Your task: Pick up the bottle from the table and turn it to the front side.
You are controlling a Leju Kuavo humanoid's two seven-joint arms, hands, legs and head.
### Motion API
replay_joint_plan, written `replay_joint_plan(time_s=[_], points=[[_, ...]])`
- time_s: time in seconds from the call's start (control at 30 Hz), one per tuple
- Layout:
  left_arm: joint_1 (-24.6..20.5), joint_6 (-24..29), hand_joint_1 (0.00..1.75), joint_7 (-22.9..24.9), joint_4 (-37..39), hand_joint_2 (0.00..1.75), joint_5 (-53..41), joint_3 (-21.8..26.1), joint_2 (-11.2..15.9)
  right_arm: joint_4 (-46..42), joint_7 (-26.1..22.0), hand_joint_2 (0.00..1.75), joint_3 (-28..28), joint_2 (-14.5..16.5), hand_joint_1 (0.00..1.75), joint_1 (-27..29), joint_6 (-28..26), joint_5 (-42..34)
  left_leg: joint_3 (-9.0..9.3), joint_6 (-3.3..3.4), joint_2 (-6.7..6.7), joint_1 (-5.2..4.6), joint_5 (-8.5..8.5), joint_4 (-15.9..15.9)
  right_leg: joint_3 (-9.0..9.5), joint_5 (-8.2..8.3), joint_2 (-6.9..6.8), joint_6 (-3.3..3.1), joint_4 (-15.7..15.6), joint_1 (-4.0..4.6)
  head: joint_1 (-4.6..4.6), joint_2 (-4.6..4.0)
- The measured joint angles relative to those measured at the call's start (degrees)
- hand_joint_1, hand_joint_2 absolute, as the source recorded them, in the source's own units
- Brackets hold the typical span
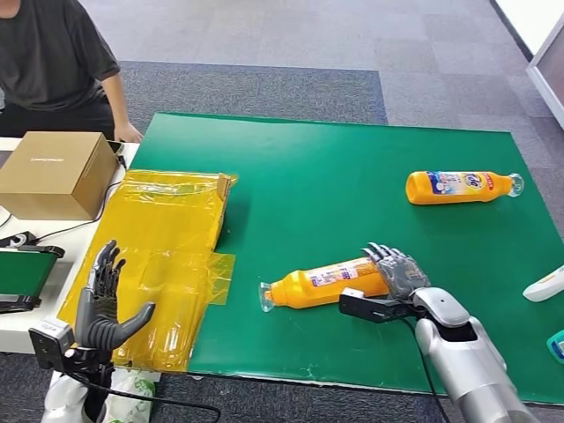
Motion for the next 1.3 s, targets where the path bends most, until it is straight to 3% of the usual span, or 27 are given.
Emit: replay_joint_plan(time_s=[0.13, 0.43, 0.67, 0.93, 1.3], points=[[0.2, 0.3, 0.00, 0.0, 0.3, 1.75, 0.3, -0.2, 0.4, -1.0, -0.6, 1.75, 1.4, 0.0, 1.75, 1.1, -2.9, -2.1, 0.00, 0.07, -0.01, -0.01, 0.05, 0.0, 0.13, 0.05, -0.01, 0.06, 0.0, 0.00, -0.01, 0.00], [1.5, -1.5, 0.00, 0.0, 0.6, 1.75, -1.4, 0.1, -0.2, -21.9, 2.5, 1.75, 2.3, 2.3, 1.75, 12.2, -4.8, -6.4, -0.33, 0.08, -0.03, -0.01, 0.07, 0.0, 0.07, -0.02, -0.05, 0.04, 0.0, 0.01, -0.01, 0.00], [1.9, -6.4, 0.00, 0.1, 0.7, 1.75, -4.5, 0.5, -2.3, -32.7, 0.2, 1.75, 0.4, 9.6, 1.75, 15.8, -5.8, -13.4, -0.36, -0.01, -0.02, 0.00, 0.00, 0.0, 0.00, -0.09, -0.05, 0.00, 0.0, 0.01, -0.01, 0.01], [1.7, -10.3, 0.00, 0.0, 4.5, 1.75, -4.7, -1.7, -2.7, -32.3, -3.2, 1.75, -0.1, 17.8, 1.75, 16.0, -4.2, -18.3, -0.36, -0.04, -0.02, 0.00, -0.02, 0.0, 0.00, -0.09, -0.04, 0.00, 0.0, 0.01, -0.02, 0.01], [1.4, -10.5, 0.00, 0.0, 6.8, 1.75, -4.6, -2.9, -2.3, -29.8, -3.4, 1.75, -0.1, 19.9, 1.75, 15.9, -4.5, -18.7, -0.36, -0.03, -0.02, 0.00, -0.03, 0.0, 0.00, -0.10, -0.05, 0.00, 0.0, 0.01, -0.02, 0.01]])
